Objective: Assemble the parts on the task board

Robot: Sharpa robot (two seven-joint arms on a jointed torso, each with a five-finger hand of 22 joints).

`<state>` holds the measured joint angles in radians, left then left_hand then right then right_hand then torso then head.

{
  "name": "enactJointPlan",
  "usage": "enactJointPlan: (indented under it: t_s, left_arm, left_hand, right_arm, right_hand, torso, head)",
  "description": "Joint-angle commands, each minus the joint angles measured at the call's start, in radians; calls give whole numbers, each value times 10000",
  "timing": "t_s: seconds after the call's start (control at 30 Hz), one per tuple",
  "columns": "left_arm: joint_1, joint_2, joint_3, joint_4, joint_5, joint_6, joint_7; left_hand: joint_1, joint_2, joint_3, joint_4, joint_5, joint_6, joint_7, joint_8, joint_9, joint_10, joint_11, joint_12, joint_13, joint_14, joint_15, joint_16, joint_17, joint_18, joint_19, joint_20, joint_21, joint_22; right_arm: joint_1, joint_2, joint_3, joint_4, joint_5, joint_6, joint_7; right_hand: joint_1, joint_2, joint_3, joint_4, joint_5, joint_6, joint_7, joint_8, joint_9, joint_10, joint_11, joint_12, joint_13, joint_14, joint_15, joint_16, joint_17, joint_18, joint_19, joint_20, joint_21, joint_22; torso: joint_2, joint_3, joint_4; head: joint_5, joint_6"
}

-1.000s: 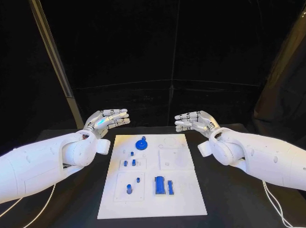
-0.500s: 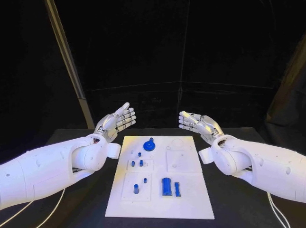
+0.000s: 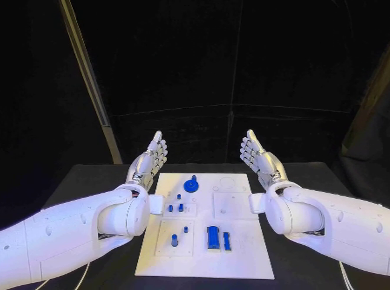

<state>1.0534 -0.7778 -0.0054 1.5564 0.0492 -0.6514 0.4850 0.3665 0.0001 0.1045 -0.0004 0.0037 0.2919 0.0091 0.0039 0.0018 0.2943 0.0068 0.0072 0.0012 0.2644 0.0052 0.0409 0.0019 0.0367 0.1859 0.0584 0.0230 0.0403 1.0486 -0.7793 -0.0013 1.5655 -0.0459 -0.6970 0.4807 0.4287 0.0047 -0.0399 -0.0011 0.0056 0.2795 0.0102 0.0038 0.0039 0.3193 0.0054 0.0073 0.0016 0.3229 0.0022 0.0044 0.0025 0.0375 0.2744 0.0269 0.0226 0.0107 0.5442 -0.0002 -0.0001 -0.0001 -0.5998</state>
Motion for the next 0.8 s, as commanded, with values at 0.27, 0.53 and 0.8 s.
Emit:
enactJointPlan:
  t_s: [0.27,0.53,0.8]
  left_arm:
    - [-34,-22,54,136,-492,-1186,350]
    - [-34,-22,54,136,-492,-1186,350]
    - [-34,-22,54,136,-492,-1186,350]
  left_hand:
    - [-1807,-1,-1045,4,-37,-1441,-91,-39,-18,-1450,-68,-72,-12,-1308,-52,-409,-19,-367,-886,-584,-230,-403]
    - [-2343,-1,-1045,4,-37,-1871,-91,-39,-18,-1885,-68,-72,-12,-1677,-52,-409,-19,-367,-1859,-584,-230,-403]
    - [-2964,-1,-1045,4,-37,-2919,-91,-39,-18,-2943,-68,-72,-12,-2644,-52,-409,-19,-367,-1859,-584,-230,-403]
  right_arm:
    - [14,-7,13,45,459,-730,393]
    - [14,-7,13,45,459,-730,393]
    - [14,-7,13,45,459,-730,393]
  right_hand:
    - [-2113,-47,399,11,-56,-1374,-102,-38,-39,-1574,-54,-73,-16,-1586,-22,-44,-25,-375,-1358,-269,-226,-107]
    - [-2733,-47,399,11,-56,-1781,-102,-38,-39,-2035,-54,-73,-16,-2059,-22,-44,-25,-375,-1744,-269,-226,-107]
    - [-3186,-47,399,11,-56,-2066,-102,-38,-39,-2373,-54,-73,-16,-2412,-22,-44,-25,-375,-2038,-269,-226,-107]
  torso:
    - [0,2,1]
    - [0,2,1]
    - [0,2,1]
  head:
    - [1,-2]
    - [1,-2]
    - [1,-2]
